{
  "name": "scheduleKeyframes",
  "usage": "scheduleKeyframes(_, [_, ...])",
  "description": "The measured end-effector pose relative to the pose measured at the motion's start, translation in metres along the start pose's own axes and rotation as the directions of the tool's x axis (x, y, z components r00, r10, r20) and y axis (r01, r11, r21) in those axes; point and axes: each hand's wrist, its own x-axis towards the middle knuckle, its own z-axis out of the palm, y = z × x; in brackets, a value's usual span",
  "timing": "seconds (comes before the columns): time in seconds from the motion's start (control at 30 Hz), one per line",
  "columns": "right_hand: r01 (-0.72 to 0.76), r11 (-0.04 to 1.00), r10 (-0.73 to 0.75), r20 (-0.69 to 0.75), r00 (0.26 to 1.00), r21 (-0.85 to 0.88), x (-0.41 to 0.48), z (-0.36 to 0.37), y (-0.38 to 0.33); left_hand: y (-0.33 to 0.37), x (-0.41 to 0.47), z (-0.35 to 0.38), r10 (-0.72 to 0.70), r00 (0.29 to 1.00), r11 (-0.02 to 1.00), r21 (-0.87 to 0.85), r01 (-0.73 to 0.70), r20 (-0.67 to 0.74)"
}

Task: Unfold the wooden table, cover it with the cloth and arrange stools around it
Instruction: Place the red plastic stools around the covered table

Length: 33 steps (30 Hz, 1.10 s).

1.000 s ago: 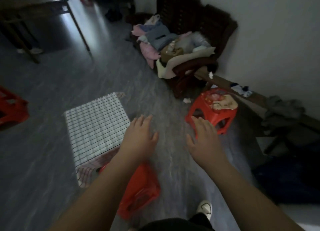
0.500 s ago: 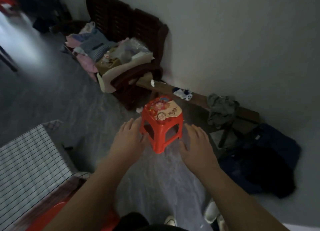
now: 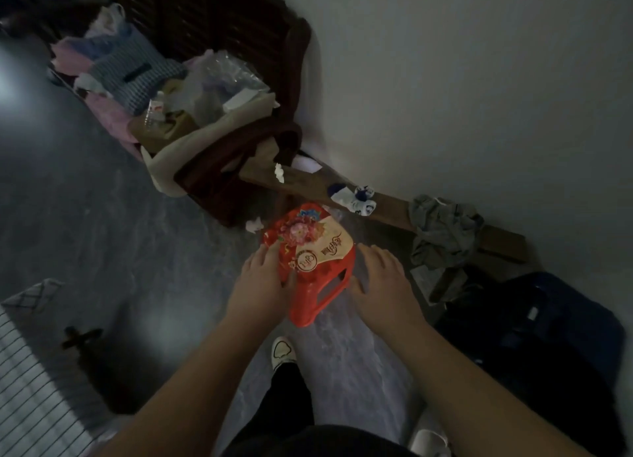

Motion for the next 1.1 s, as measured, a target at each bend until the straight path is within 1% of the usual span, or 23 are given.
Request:
scheduleKeyframes(0.13, [-0.067, 0.997, 0.069, 0.082, 0.994, -0.024, 0.086, 0.019, 0.002, -0.015, 0.083, 0.015, -0.055, 0.997, 0.998, 0.046, 0.052, 0.061])
scheduleKeyframes(0.2, [-0.107, 0.994, 0.109, 0.118, 0.987, -0.024, 0.125, 0.034, 0.011, -0.027, 0.121, 0.029, -0.074, 0.992, 0.995, 0.074, 0.067, 0.099])
scheduleKeyframes(0.27, [-0.136, 0.991, 0.137, 0.149, 0.979, -0.021, 0.162, 0.054, 0.026, -0.041, 0.155, 0.048, -0.119, 0.984, 0.992, 0.066, 0.111, 0.131])
scheduleKeyframes(0.47, [-0.192, 0.981, 0.192, 0.269, 0.944, -0.026, 0.267, 0.134, 0.093, -0.087, 0.236, 0.133, -0.290, 0.938, 0.957, 0.022, 0.291, 0.190])
scheduleKeyframes(0.57, [-0.197, 0.980, 0.196, 0.317, 0.928, -0.031, 0.318, 0.193, 0.132, -0.122, 0.261, 0.192, -0.430, 0.876, 0.900, 0.034, 0.434, 0.218])
scheduleKeyframes(0.67, [-0.214, 0.977, 0.198, 0.383, 0.902, -0.001, 0.363, 0.249, 0.174, -0.155, 0.279, 0.251, -0.547, 0.812, 0.811, -0.110, 0.574, 0.204])
scheduleKeyframes(0.77, [-0.228, 0.973, 0.191, 0.397, 0.898, 0.047, 0.391, 0.285, 0.204, -0.175, 0.287, 0.295, -0.630, 0.753, 0.720, -0.219, 0.658, 0.191])
scheduleKeyframes(0.87, [-0.247, 0.956, 0.161, 0.425, 0.891, 0.156, 0.409, 0.308, 0.222, -0.185, 0.292, 0.318, -0.638, 0.741, 0.657, -0.354, 0.666, 0.209])
scheduleKeyframes(0.93, [-0.259, 0.940, 0.146, 0.427, 0.892, 0.220, 0.415, 0.316, 0.228, -0.184, 0.295, 0.327, -0.652, 0.733, 0.638, -0.381, 0.669, 0.195])
scheduleKeyframes(1.03, [-0.230, 0.949, 0.132, 0.390, 0.911, 0.215, 0.414, 0.320, 0.231, -0.178, 0.298, 0.337, -0.681, 0.723, 0.638, -0.386, 0.666, 0.120])
scheduleKeyframes(1.1, [-0.222, 0.954, 0.128, 0.395, 0.910, 0.203, 0.410, 0.317, 0.228, -0.177, 0.296, 0.337, -0.697, 0.712, 0.627, -0.409, 0.663, 0.087])
